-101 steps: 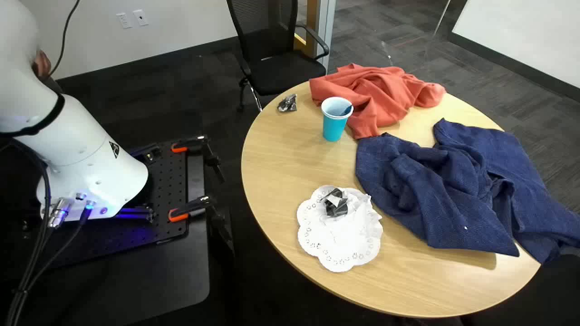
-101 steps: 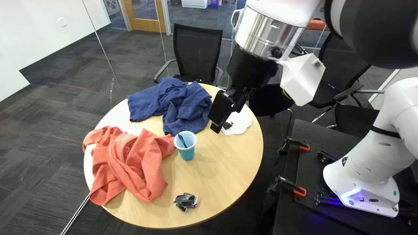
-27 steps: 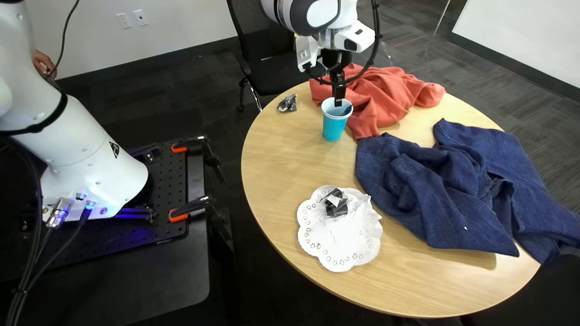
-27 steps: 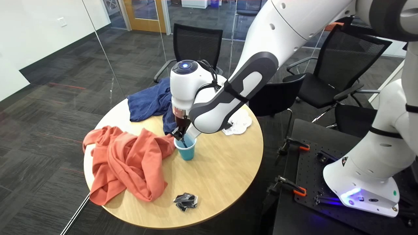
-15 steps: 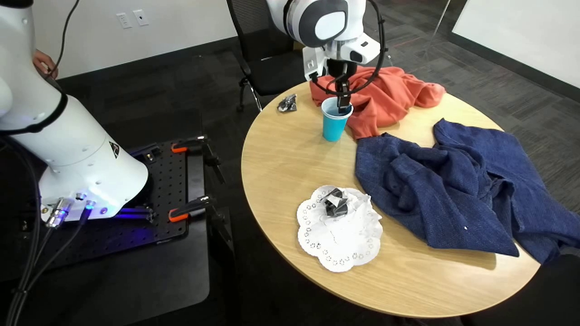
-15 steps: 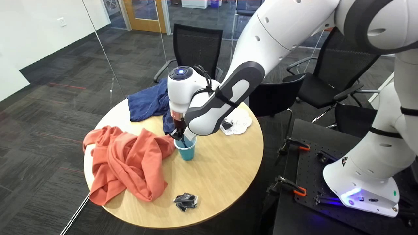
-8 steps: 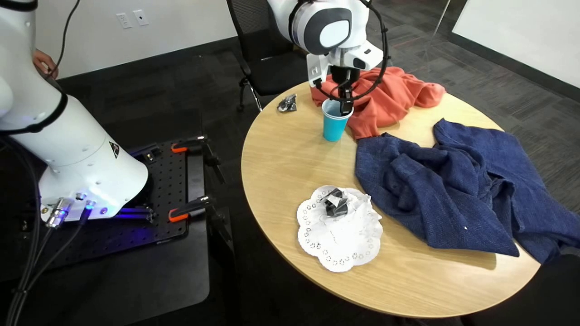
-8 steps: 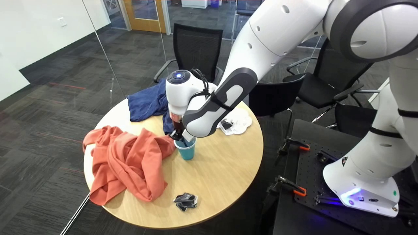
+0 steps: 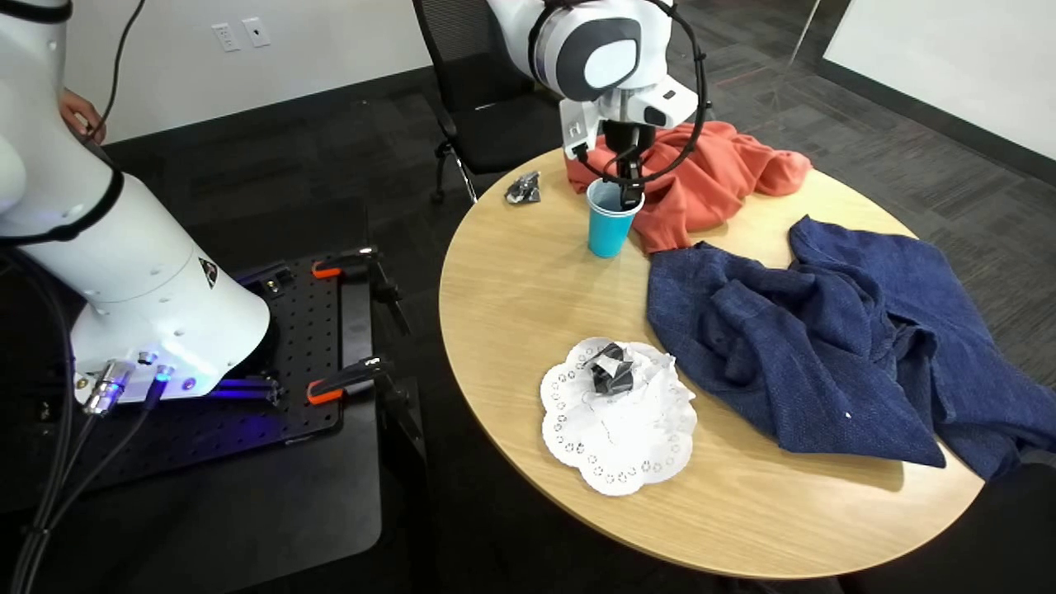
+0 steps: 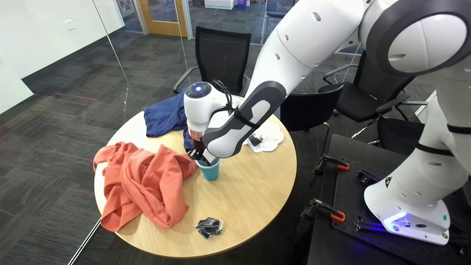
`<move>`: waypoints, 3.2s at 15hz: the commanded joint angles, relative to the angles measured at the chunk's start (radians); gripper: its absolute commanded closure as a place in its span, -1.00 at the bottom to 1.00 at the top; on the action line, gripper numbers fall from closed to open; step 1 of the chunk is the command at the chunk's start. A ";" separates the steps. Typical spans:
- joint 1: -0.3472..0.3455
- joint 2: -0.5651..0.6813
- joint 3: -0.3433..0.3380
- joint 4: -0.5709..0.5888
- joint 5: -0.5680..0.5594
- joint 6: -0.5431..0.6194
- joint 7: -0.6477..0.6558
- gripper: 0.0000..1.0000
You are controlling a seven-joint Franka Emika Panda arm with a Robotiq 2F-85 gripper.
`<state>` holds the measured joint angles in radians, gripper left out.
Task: Remove the pen from the blue cup and put it on the table
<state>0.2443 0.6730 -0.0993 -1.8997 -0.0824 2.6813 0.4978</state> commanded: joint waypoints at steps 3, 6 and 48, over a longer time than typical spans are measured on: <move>0.045 -0.062 -0.027 -0.050 0.012 0.006 0.037 0.92; 0.083 -0.123 -0.059 -0.105 -0.009 0.027 0.083 0.92; -0.140 -0.248 0.168 -0.462 0.534 0.009 0.135 0.92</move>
<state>0.1261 0.3820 0.0500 -2.4029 0.4130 2.6926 0.6480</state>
